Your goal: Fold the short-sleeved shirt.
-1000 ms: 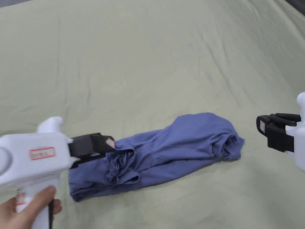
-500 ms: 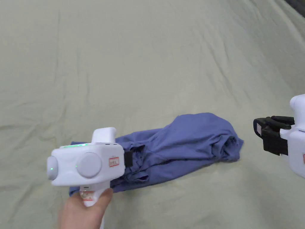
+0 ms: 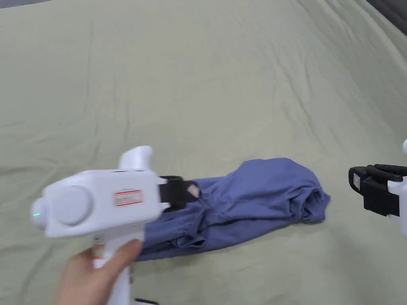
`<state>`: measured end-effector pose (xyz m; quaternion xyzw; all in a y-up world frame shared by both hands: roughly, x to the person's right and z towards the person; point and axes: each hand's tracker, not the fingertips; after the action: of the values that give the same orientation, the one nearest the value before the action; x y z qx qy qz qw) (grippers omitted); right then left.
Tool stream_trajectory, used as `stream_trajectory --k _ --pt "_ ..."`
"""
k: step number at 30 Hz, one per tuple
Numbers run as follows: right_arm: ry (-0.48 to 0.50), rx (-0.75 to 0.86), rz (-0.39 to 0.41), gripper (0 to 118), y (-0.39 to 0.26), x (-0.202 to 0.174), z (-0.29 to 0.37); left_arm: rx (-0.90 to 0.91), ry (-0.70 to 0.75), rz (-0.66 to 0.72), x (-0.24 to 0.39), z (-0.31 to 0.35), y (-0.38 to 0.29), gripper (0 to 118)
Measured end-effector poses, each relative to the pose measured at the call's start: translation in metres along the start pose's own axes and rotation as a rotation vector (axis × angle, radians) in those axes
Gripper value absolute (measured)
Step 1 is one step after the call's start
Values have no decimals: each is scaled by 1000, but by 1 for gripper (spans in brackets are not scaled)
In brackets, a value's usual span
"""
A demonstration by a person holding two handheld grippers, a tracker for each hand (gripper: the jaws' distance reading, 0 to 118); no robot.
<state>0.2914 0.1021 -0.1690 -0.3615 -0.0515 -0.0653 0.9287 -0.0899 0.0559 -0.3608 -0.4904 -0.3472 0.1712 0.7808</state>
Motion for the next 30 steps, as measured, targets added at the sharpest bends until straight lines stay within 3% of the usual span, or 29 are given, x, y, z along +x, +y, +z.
stream_trajectory --k 1,2,3,4,7,11,13,14,16,17,18,19,21,26,30 --pt "2 -1 1 2 0 -2 0 23 -9 58 -25 20 2 22" --pt "9 -3 2 2 0 -6 0 32 -19 133 -51 40 1 67" --pt "15 -4 3 2 0 -10 0 37 11 186 -74 56 0 92" --pt "24 -8 4 2 0 -13 -1 46 67 229 -95 69 -3 94" --pt "44 -22 21 2 -1 -27 -7 122 228 327 -141 88 -9 94" --pt "58 -49 51 2 -2 -42 -14 58 3 404 -147 38 -18 94" --pt "62 -54 65 2 -1 -46 -12 -43 18 302 -135 -3 -22 94" --pt "60 -54 70 2 0 -46 -11 -88 104 191 -130 -21 -24 94" --pt "44 -47 85 2 2 -46 -5 -19 186 25 -105 -15 -28 94" --pt "38 -40 87 2 4 -44 -1 -45 204 36 -100 -11 -26 89" --pt "35 -32 84 2 4 -39 1 -45 235 31 -102 -5 -26 63" --pt "33 -27 80 2 6 -36 2 -33 214 40 -106 1 -25 19" --pt "21 -20 77 2 8 -32 2 -34 175 131 -116 15 -24 17" --pt "23 -3 61 2 8 -25 8 20 222 149 -125 57 -24 17" --pt "24 0 67 2 8 -24 7 95 389 197 -119 105 -17 17"
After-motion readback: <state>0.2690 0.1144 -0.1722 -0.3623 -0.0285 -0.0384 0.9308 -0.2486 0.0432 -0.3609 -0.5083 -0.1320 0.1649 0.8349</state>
